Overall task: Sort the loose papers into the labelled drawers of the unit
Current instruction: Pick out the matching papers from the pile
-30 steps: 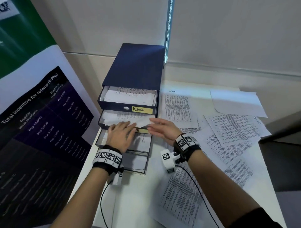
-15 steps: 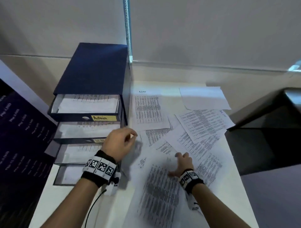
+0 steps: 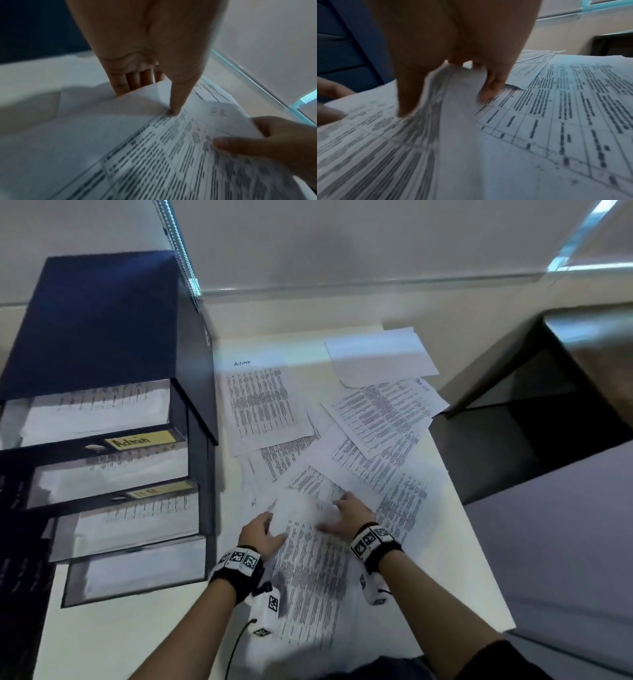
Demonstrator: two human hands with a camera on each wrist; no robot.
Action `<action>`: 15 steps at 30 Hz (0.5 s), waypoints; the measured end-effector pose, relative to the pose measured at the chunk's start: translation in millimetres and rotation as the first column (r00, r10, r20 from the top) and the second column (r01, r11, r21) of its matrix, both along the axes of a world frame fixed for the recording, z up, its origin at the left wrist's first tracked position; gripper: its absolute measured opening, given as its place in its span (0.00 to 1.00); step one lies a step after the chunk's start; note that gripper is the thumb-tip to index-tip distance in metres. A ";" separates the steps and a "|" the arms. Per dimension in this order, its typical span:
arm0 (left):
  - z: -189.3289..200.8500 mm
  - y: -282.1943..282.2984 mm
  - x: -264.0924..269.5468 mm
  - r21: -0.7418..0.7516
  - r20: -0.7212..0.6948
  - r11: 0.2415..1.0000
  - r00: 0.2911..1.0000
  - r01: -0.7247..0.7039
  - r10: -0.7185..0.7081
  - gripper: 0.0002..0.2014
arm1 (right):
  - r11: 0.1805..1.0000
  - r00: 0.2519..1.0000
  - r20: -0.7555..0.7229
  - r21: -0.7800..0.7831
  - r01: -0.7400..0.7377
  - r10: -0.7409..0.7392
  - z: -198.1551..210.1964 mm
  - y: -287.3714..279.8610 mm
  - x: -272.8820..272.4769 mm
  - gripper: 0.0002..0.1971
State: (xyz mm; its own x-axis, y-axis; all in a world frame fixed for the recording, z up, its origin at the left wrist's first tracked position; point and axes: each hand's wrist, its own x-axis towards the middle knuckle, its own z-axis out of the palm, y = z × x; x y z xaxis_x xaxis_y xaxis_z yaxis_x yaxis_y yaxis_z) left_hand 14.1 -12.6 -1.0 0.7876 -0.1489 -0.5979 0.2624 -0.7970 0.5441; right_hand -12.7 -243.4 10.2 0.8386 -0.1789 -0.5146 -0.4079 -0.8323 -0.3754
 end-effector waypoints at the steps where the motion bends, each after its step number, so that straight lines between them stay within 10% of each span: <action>1: 1.1 1.2 0.2 0.014 0.008 1.000 1.000 -0.013 0.012 0.23 | 0.997 0.994 0.077 0.015 0.078 -0.079 -1.1 -7.5 -0.3 0.31; 6: 11.3 19.1 5.7 -0.074 0.115 0.936 0.930 -0.343 0.350 0.16 | 0.948 0.960 0.132 -0.176 0.266 -0.246 -6.8 -53.7 0.0 0.39; 11: 19.4 29.5 9.8 -0.114 0.139 0.940 0.931 -0.323 0.337 0.07 | 0.894 0.866 0.405 -0.204 0.399 -0.294 0.7 -77.4 8.9 0.30; 15: 16.2 23.3 3.3 -0.180 0.119 0.946 0.948 -0.271 0.295 0.05 | 0.816 0.849 0.003 -0.274 0.508 -0.528 -3.3 -100.1 1.3 0.65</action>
